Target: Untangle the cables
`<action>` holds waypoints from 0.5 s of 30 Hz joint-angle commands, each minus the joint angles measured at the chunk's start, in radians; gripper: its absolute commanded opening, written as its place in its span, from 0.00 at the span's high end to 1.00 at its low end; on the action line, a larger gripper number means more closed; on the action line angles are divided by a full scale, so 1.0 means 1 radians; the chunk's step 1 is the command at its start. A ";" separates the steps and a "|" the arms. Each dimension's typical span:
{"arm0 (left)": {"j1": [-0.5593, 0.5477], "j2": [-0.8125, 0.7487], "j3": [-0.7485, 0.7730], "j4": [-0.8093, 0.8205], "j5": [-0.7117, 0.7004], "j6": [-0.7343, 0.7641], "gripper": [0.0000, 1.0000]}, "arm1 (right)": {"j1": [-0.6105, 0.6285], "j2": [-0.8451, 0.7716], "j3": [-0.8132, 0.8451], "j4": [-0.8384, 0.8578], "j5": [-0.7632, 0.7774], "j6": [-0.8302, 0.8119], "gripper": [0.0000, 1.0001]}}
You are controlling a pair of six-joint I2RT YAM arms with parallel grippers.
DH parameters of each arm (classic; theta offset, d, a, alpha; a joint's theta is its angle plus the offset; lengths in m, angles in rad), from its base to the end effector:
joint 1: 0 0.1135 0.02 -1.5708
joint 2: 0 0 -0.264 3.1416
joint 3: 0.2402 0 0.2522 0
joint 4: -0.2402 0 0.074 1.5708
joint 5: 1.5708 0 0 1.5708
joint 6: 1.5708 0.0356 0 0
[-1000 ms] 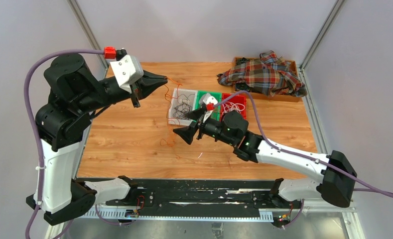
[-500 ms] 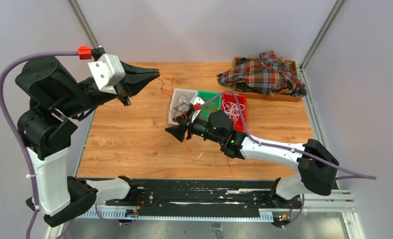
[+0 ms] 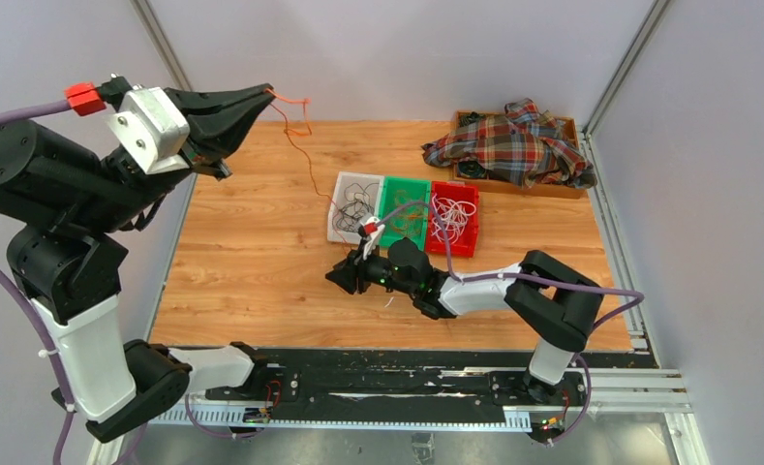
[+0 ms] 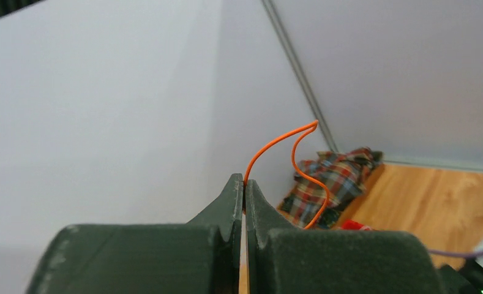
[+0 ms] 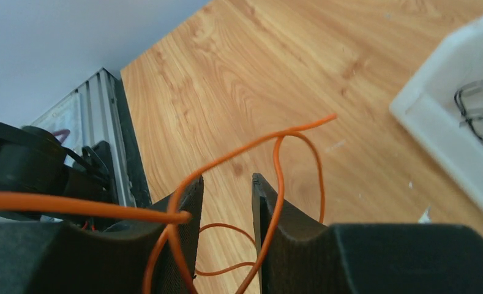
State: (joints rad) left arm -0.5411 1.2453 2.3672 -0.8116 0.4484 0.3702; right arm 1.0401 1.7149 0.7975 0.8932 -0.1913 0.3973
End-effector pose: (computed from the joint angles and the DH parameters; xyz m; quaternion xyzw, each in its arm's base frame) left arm 0.0682 -0.0590 0.6428 0.4141 0.4369 -0.1978 0.7736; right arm 0.1781 0.3168 0.2141 -0.2883 0.6548 0.5092 0.4783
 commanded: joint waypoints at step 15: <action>-0.007 -0.021 -0.040 0.661 -0.373 0.245 1.00 | 0.046 0.167 -0.137 0.200 0.087 0.147 0.60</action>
State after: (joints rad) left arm -0.5411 1.1973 2.2833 -0.2951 0.1440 0.5304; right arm 1.0687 1.8492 0.6739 1.0382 -0.1280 0.5095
